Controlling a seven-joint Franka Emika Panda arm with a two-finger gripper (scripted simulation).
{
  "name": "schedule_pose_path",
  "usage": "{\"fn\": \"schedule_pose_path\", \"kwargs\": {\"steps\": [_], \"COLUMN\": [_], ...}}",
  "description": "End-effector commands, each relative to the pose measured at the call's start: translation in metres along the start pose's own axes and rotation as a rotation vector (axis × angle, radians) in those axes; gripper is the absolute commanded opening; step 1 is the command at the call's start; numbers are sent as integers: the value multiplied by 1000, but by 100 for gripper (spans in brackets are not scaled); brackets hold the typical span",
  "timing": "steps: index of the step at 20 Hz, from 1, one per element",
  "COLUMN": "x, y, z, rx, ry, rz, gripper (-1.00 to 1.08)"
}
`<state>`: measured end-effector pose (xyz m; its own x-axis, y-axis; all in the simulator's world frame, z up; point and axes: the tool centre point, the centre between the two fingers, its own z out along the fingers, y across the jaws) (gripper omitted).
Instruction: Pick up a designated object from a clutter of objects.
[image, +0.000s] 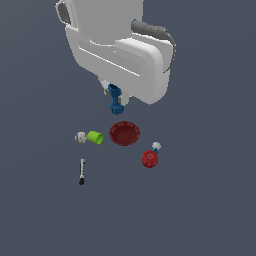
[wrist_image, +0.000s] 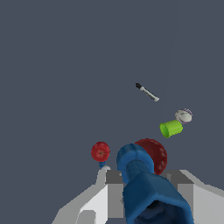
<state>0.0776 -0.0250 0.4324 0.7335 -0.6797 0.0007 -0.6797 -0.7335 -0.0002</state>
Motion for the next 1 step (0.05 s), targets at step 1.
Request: {"fn": "schedule_pose_path", "kwargs": {"steps": [1], "x": [0], "y": [0], "z": [-2], "rx": [0], "ry": [0], "rz": [0], "gripper": [-100]}}
